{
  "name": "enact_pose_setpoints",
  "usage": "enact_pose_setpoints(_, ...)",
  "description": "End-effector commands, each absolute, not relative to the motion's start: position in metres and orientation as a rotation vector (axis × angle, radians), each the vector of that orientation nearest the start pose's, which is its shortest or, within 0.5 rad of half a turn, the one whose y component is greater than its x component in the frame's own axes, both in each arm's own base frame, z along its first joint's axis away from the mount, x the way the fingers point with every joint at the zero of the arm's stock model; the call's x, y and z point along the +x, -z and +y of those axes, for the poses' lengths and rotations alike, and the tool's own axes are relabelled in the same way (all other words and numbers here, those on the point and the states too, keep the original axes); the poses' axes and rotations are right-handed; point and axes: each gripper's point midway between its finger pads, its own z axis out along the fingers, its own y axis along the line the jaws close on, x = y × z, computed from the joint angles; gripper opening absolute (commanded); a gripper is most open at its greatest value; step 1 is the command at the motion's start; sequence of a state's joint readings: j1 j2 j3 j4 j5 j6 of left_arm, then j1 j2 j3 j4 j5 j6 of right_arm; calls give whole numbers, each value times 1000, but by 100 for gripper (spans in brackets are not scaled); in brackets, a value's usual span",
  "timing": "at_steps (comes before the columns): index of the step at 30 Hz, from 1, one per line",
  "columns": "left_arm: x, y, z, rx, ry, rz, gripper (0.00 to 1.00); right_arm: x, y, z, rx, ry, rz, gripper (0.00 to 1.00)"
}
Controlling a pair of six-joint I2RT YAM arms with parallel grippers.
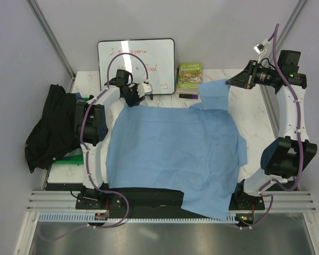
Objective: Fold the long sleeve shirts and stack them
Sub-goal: Fold the shirt
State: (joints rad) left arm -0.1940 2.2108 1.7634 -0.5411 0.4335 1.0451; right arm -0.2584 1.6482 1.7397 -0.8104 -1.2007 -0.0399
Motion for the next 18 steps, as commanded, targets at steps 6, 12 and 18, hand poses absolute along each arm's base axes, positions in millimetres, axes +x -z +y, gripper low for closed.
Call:
enact_pose_setpoints(6,520,-45,-140,1690,167,1844,48,373,-372,80,-437,-1169,1846,0)
enact_pose_setpoints(12,511,-32,-137,1742,188,1862,39,371,-383,82,-441,-1181,1818,0)
enact_pose_setpoints(18,501,-37,-138,1789,230,1855,9,366,-399,85,-458,-1196,1774,0)
